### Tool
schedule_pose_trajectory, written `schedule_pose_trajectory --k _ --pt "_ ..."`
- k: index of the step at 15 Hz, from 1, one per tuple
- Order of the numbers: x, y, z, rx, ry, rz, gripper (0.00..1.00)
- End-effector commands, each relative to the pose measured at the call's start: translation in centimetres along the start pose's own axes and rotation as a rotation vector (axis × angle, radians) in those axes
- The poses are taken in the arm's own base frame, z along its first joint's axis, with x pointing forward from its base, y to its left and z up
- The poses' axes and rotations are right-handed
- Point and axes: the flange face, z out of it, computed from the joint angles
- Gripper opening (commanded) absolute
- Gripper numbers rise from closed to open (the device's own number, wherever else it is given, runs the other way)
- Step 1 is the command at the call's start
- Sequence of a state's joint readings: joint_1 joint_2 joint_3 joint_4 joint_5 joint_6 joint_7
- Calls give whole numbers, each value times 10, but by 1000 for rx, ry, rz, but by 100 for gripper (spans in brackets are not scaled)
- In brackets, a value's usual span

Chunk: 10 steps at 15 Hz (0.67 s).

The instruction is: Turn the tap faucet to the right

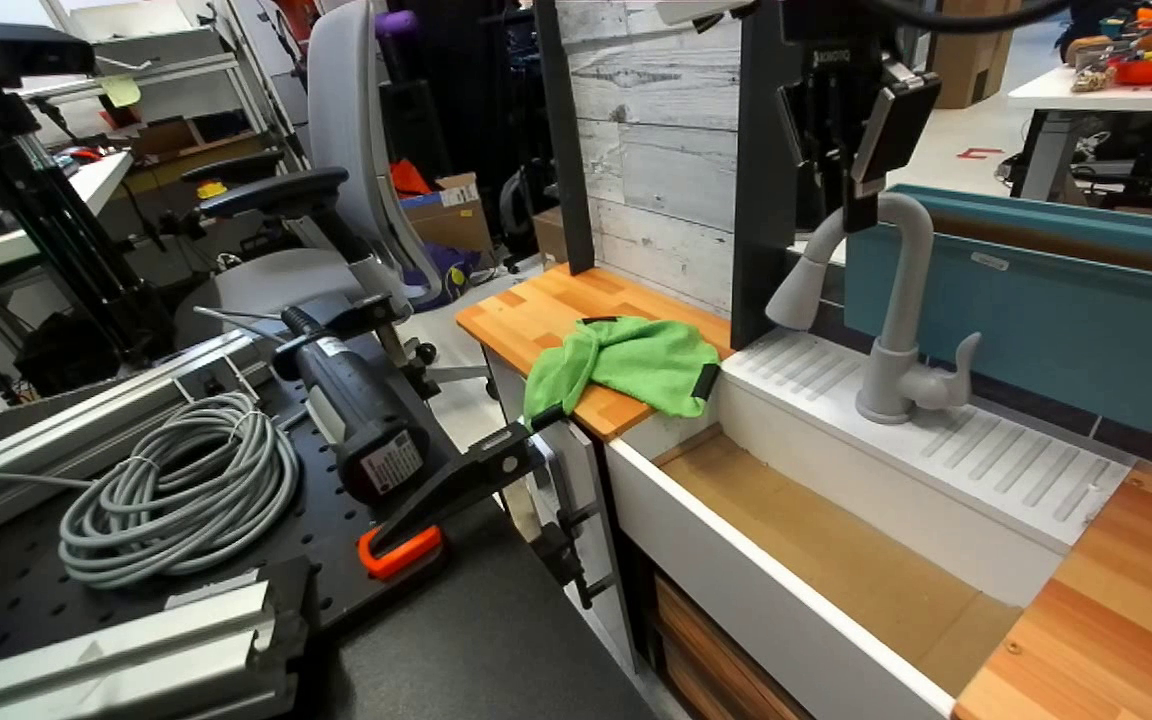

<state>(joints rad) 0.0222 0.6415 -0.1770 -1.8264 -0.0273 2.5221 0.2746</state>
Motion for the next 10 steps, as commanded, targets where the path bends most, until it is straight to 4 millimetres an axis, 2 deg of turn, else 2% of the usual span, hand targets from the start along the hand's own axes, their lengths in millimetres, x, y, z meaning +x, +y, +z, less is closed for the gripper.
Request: schedule_pose_trajectory --k 1,10 --pt "3 21 -9 -33 -79 -168 6" --pt "8 39 -11 23 -170 -515 6"
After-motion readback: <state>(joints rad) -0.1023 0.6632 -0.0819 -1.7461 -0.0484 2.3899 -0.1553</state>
